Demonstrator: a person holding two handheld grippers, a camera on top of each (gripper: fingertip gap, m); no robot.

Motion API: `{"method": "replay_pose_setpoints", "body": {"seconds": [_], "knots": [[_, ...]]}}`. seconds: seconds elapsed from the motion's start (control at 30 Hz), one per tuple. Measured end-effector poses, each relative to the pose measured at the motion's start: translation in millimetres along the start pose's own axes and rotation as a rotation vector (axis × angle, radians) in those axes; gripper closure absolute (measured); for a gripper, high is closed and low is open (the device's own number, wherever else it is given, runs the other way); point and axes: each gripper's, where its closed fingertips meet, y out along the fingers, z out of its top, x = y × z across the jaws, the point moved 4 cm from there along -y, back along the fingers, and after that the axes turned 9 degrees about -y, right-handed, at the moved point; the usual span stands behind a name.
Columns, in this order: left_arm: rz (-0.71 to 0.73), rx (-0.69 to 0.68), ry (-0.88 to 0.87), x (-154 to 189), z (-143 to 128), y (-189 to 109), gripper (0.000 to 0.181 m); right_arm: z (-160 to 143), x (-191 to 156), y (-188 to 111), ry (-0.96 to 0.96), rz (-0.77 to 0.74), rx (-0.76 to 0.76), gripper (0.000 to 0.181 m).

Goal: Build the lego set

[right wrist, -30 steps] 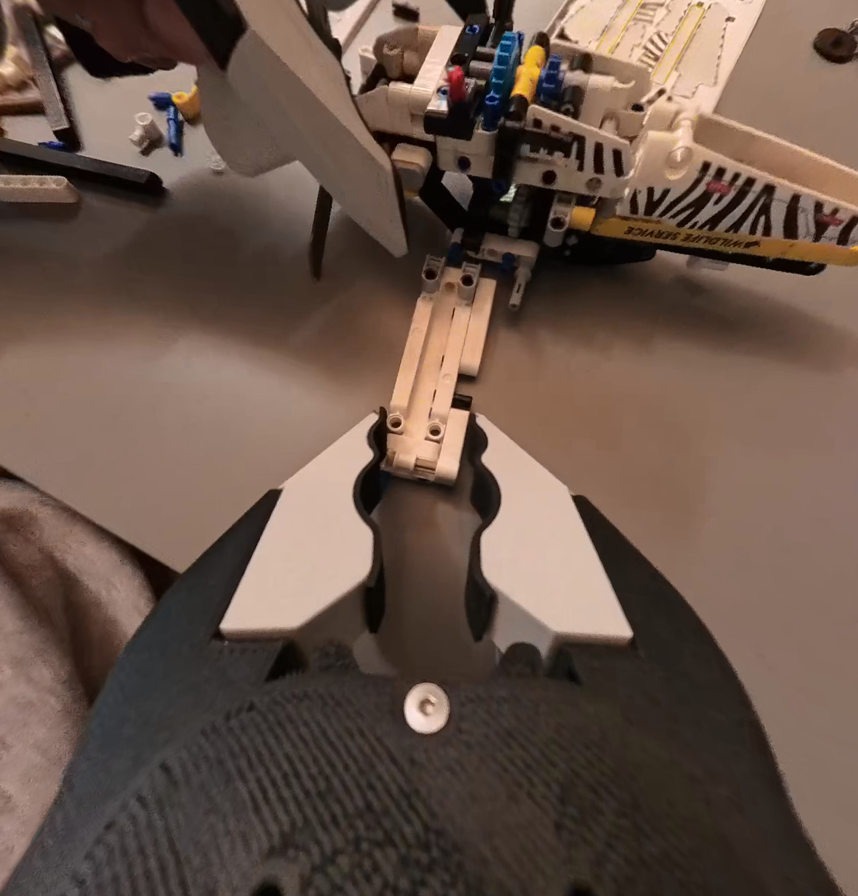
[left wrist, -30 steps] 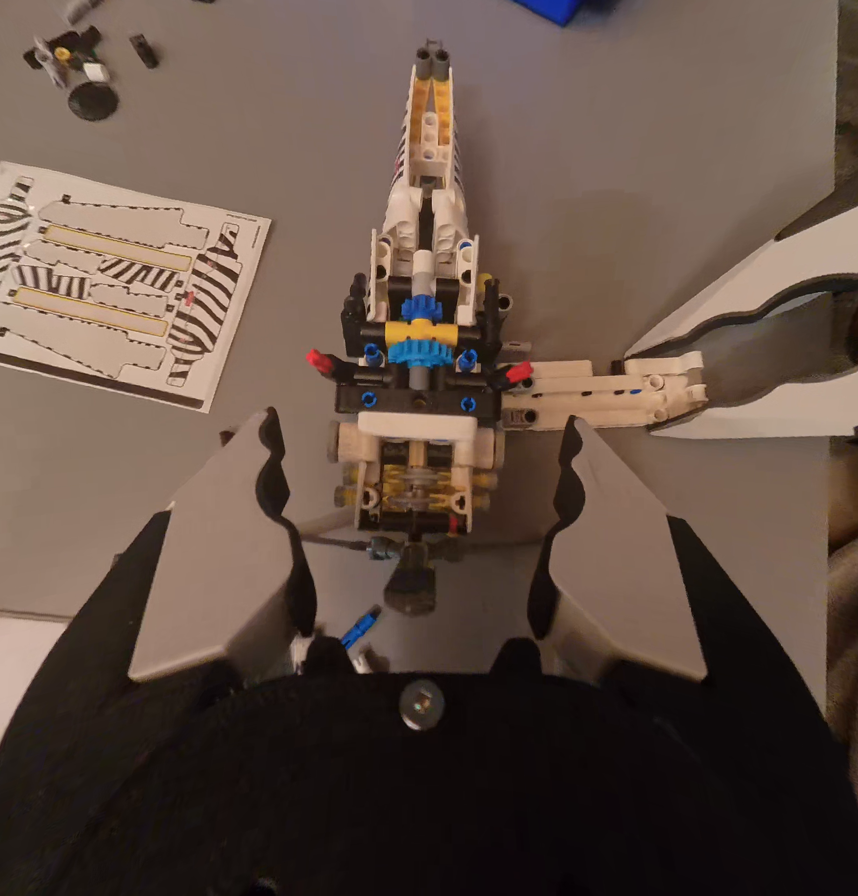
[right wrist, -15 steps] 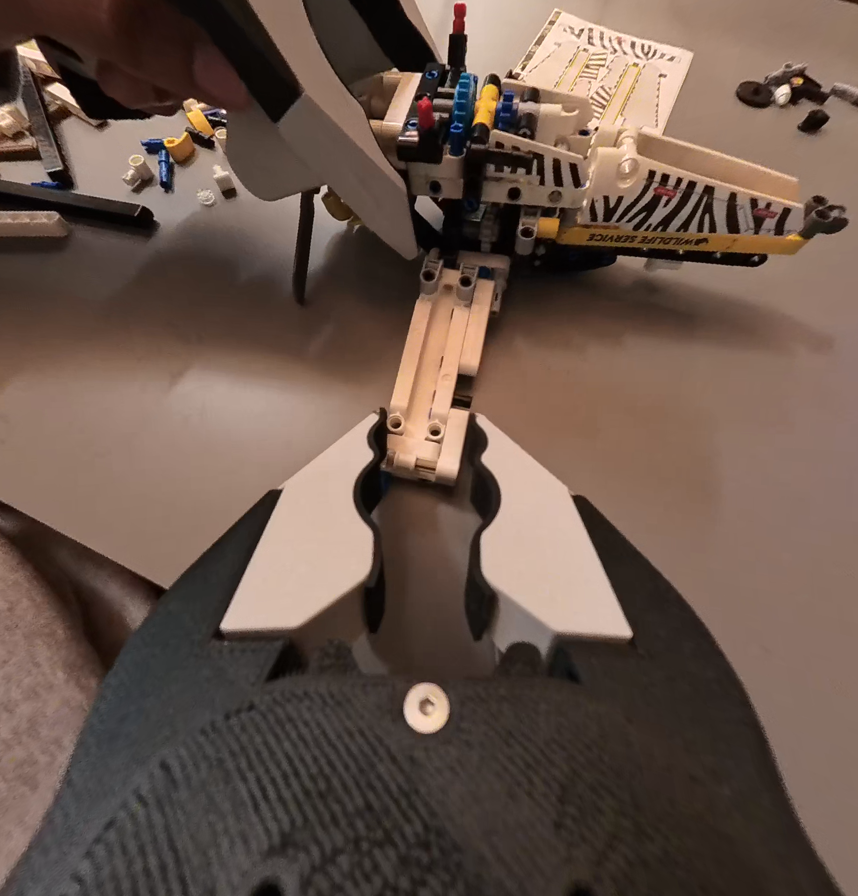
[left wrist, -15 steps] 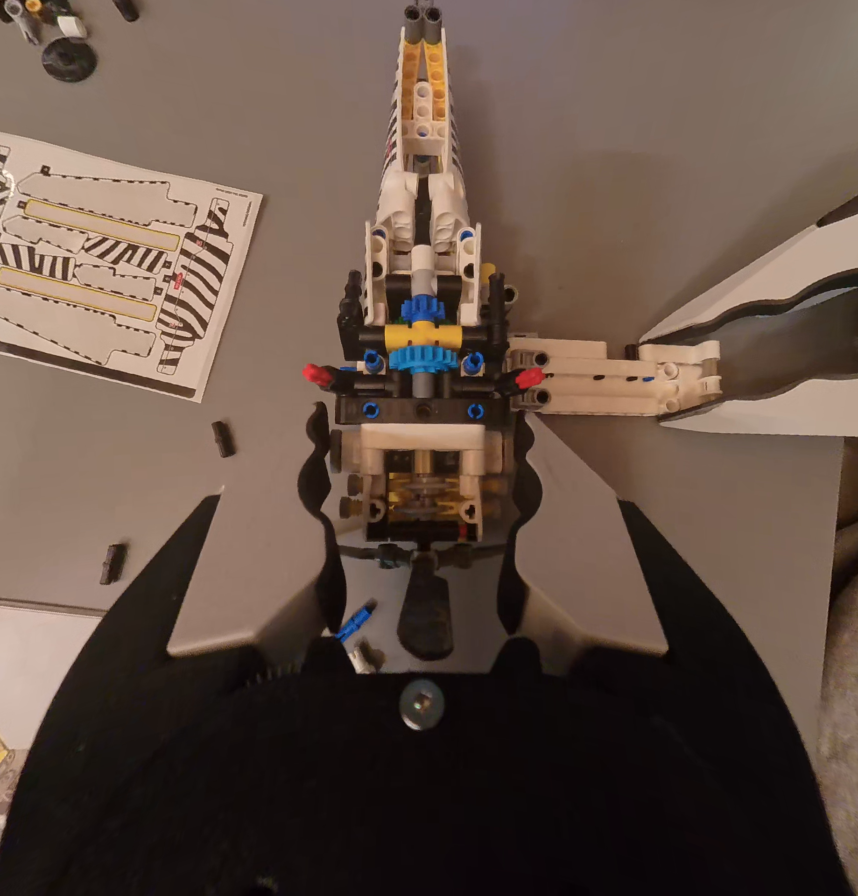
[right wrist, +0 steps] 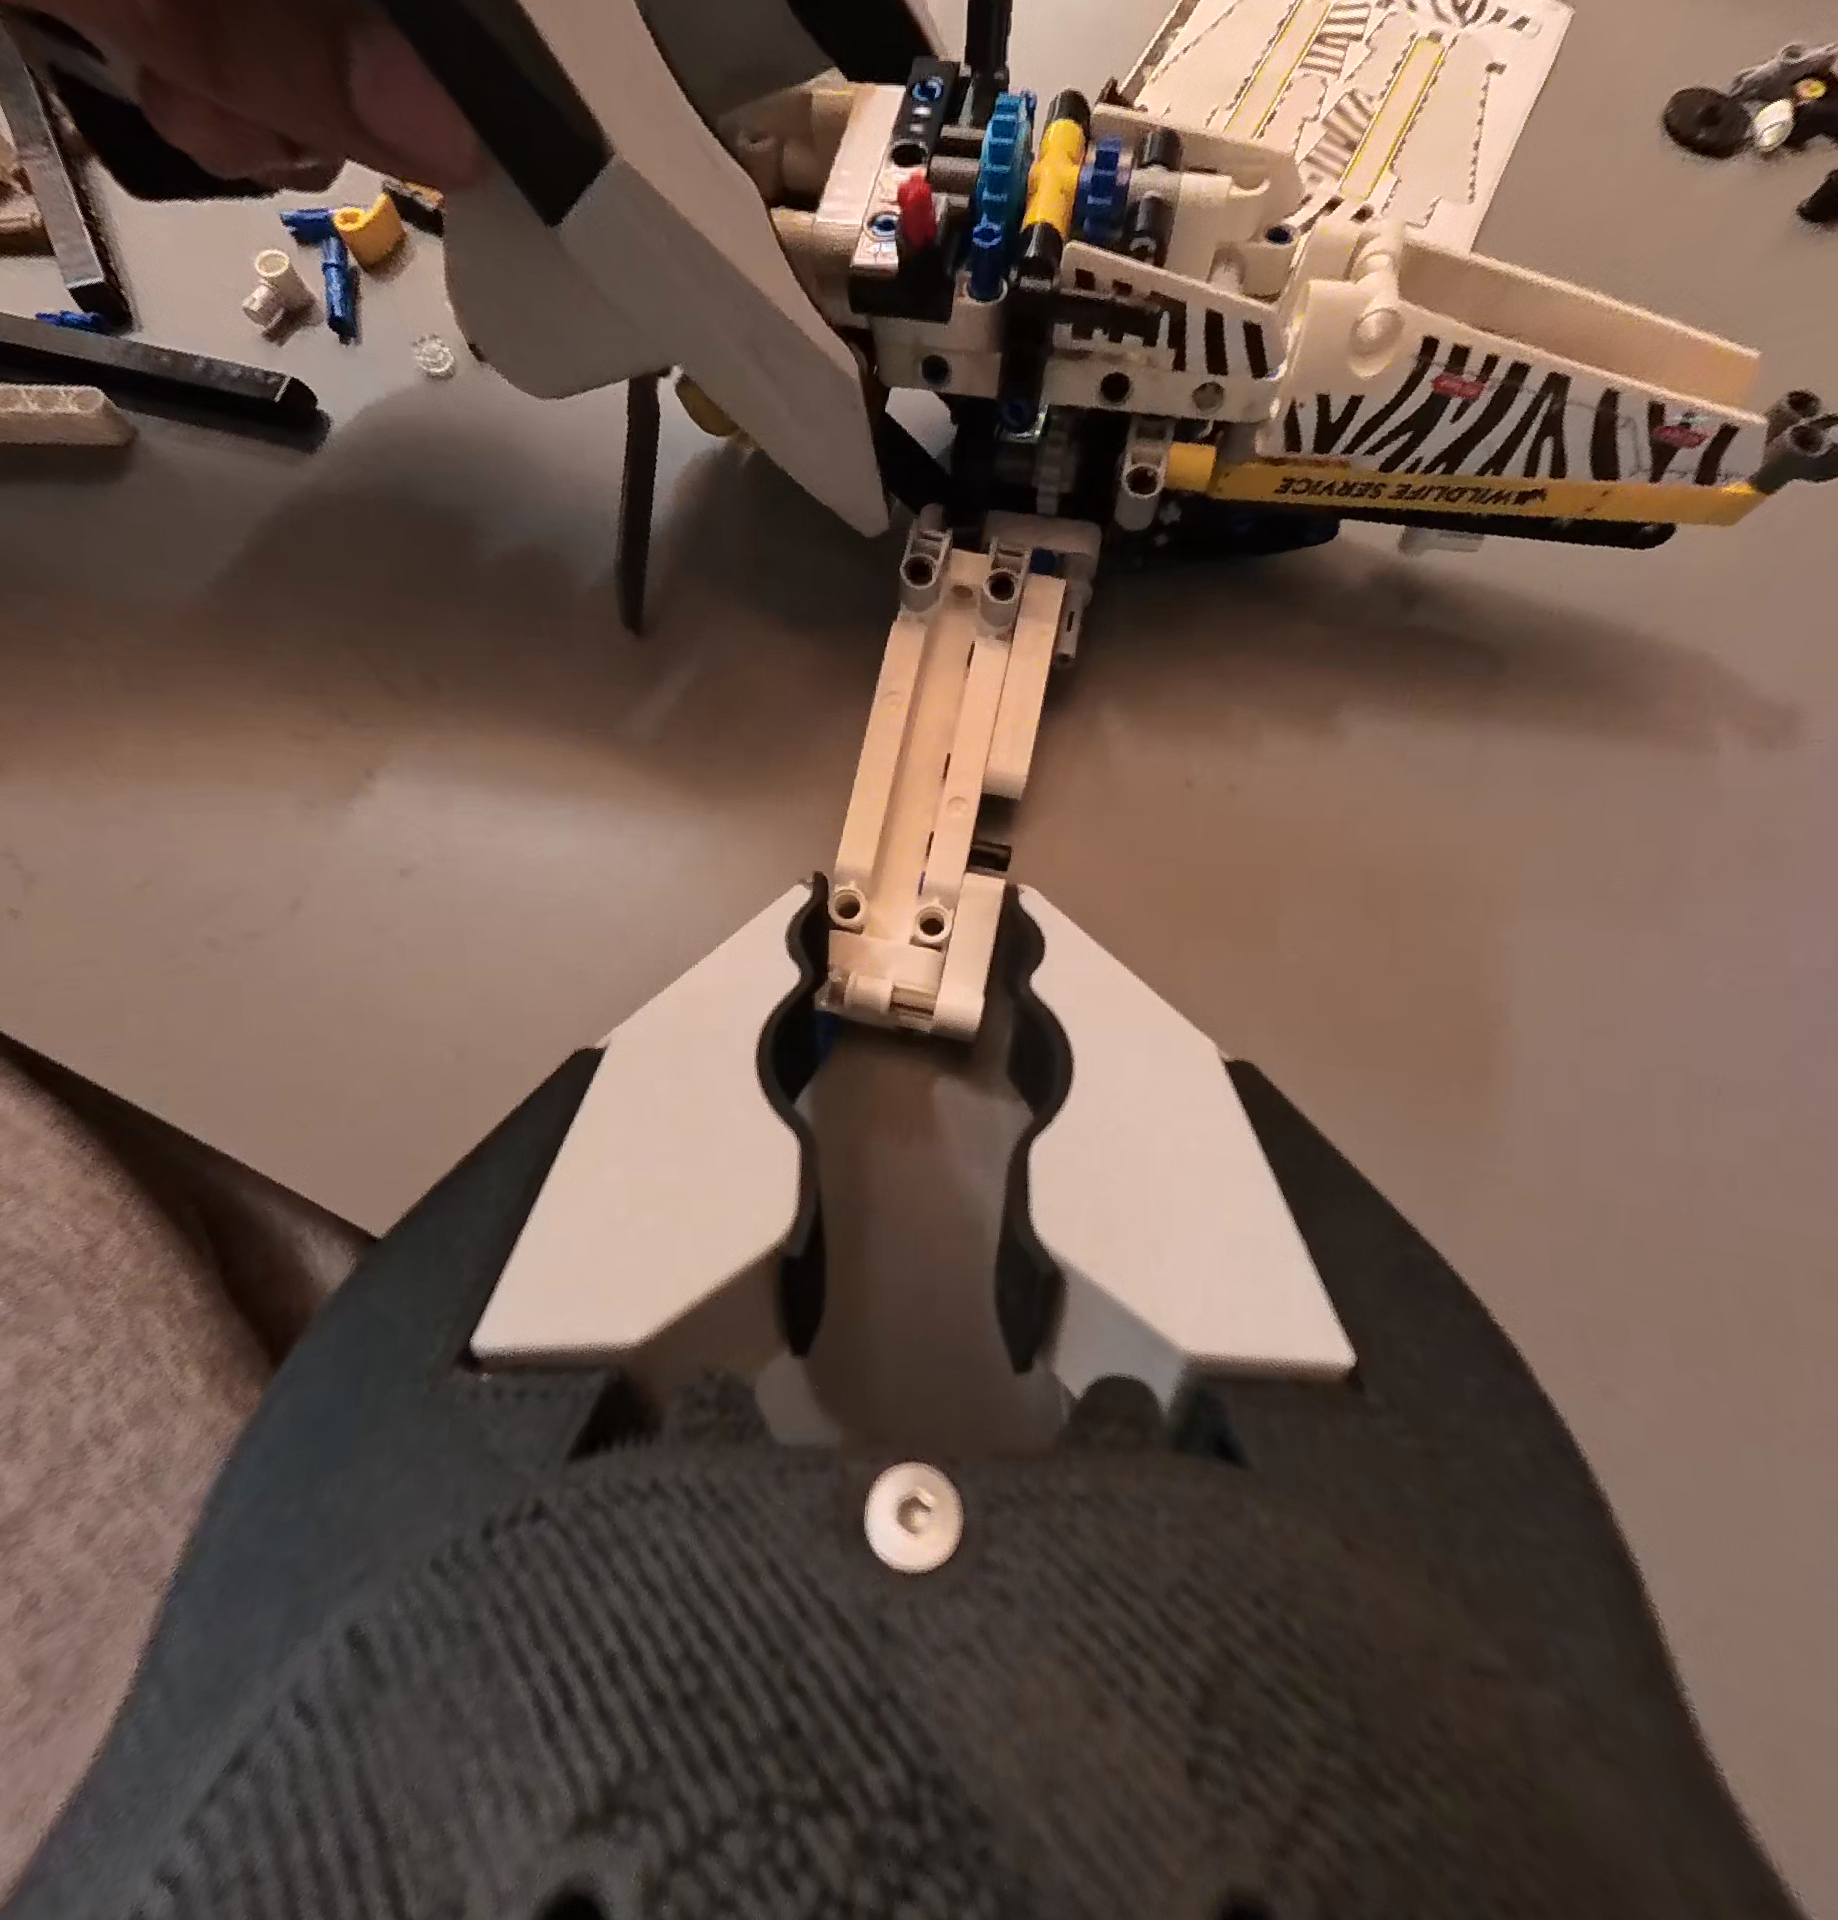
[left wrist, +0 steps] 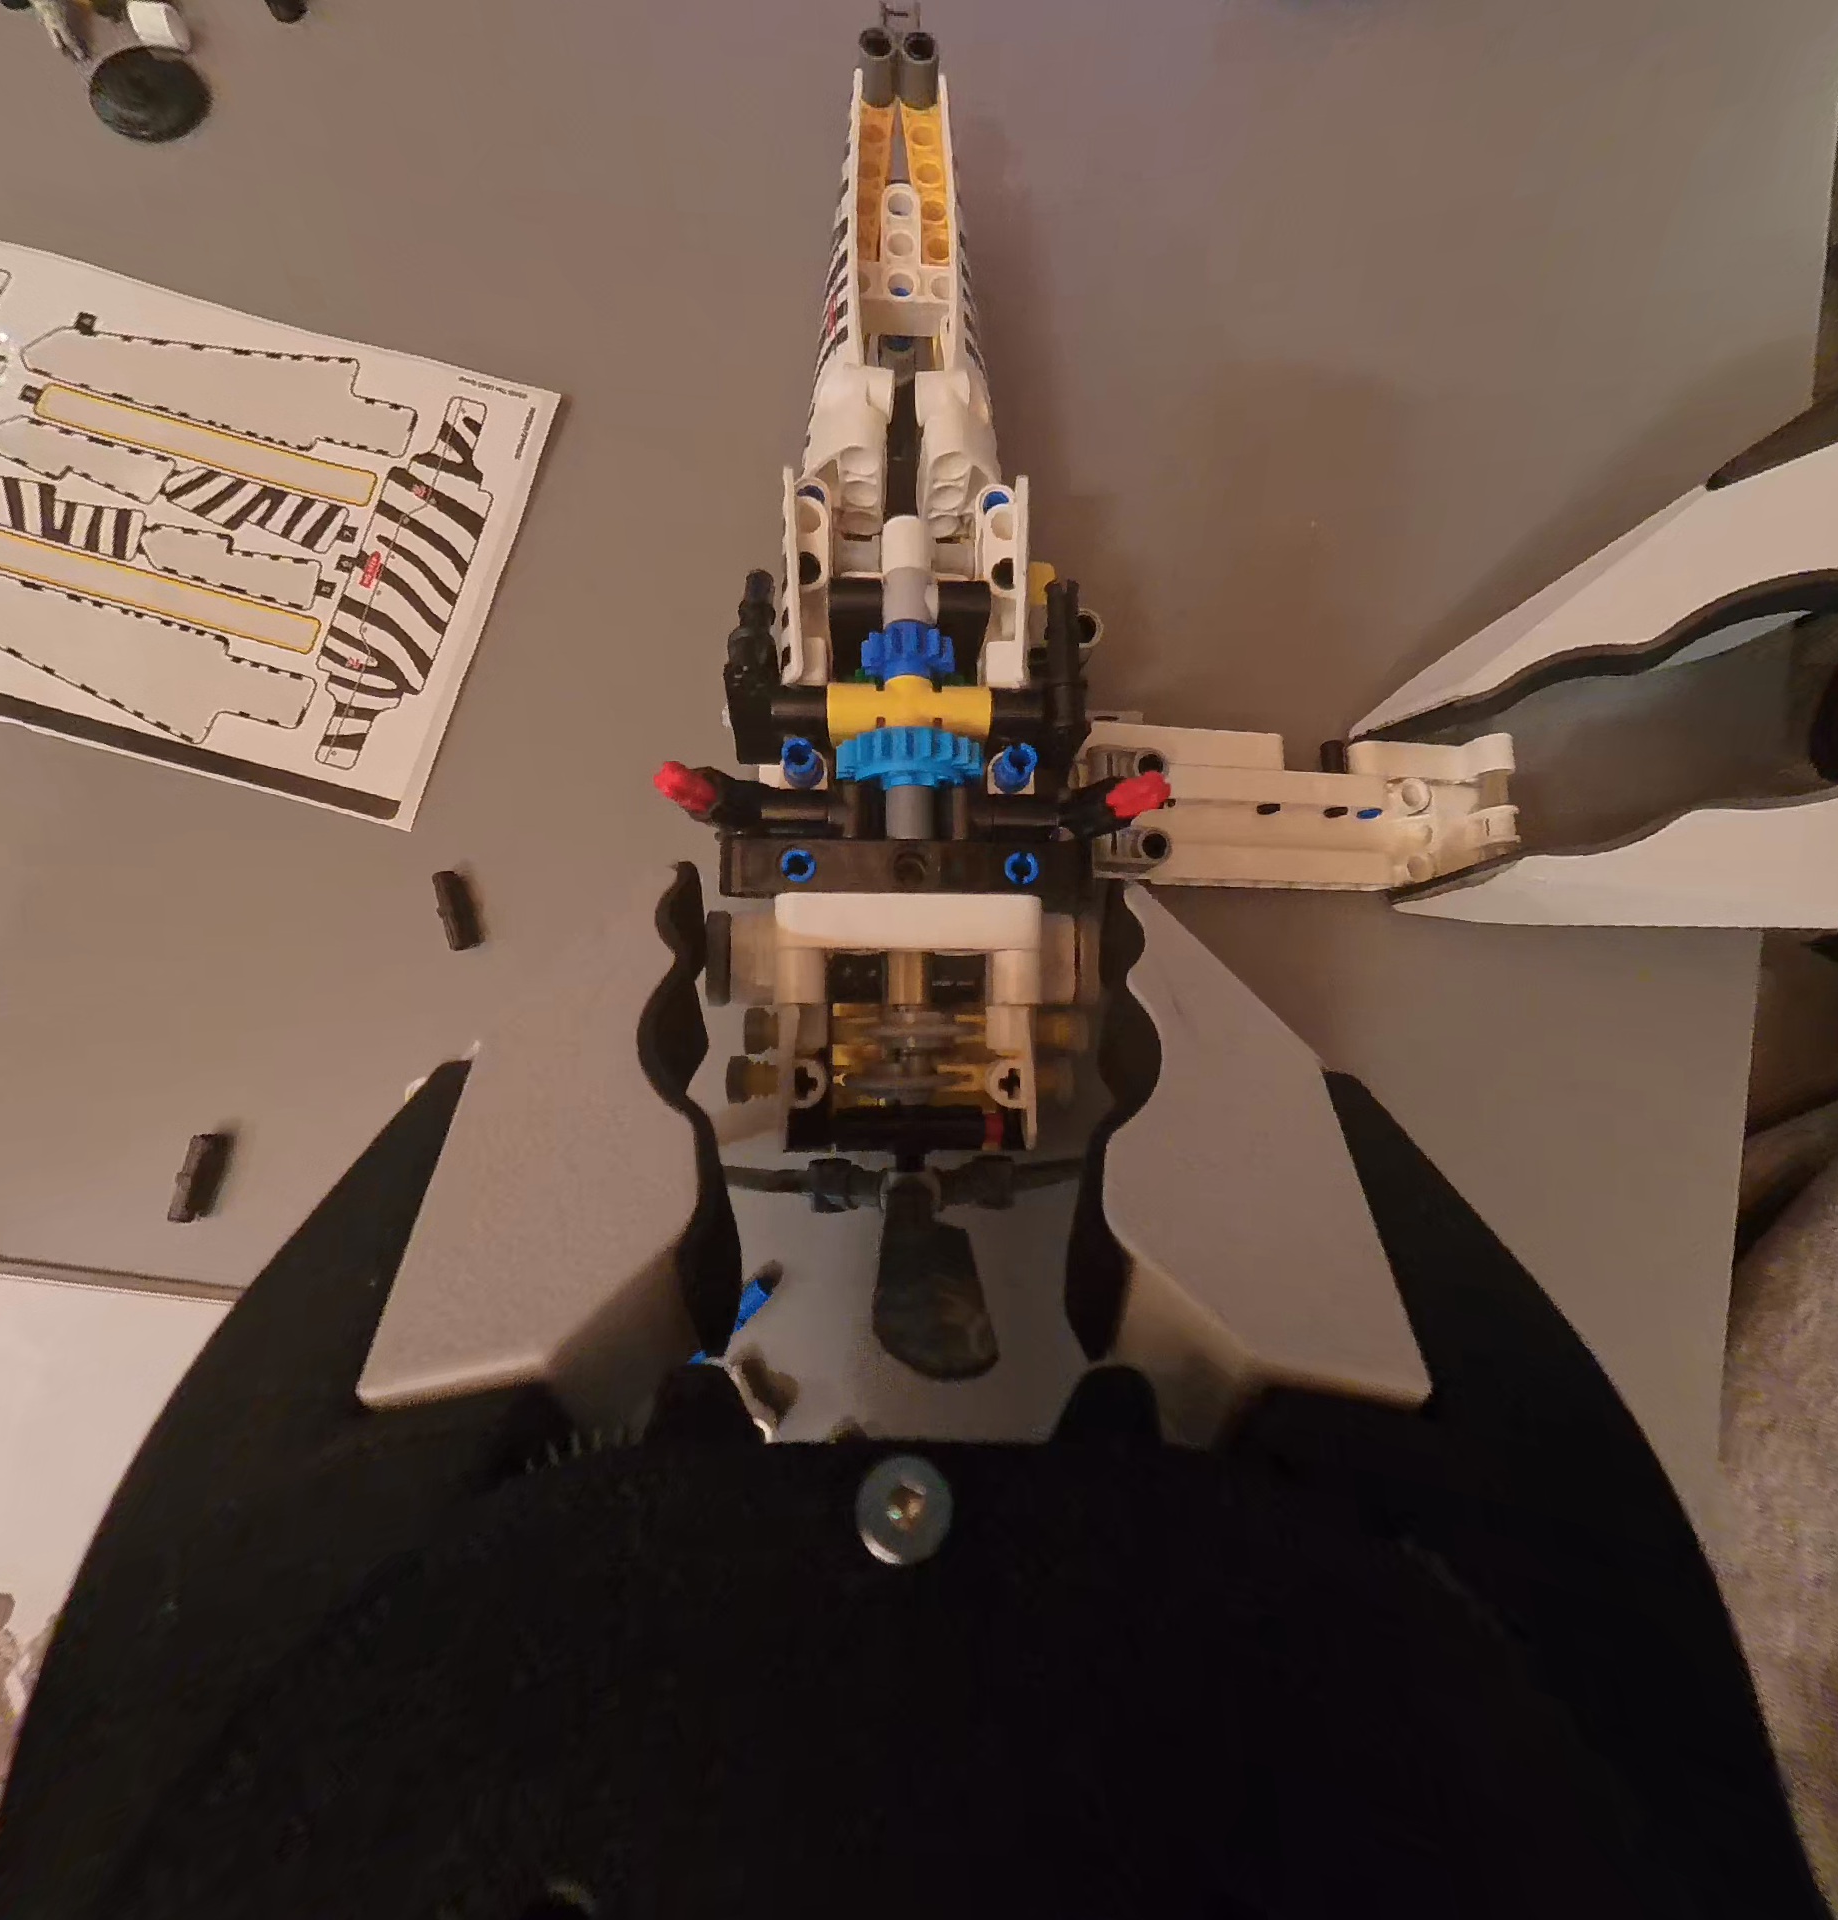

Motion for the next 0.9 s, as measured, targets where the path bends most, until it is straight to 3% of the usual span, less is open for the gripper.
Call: {"method": "replay_pose_setpoints", "body": {"seconds": [0.9], "knots": [[-0.021,0.002,-0.018,-0.2,-4.5,0.9,0.106,-2.9,4.1,-2.2,0.127,0.068,0.051,0.150]]}}
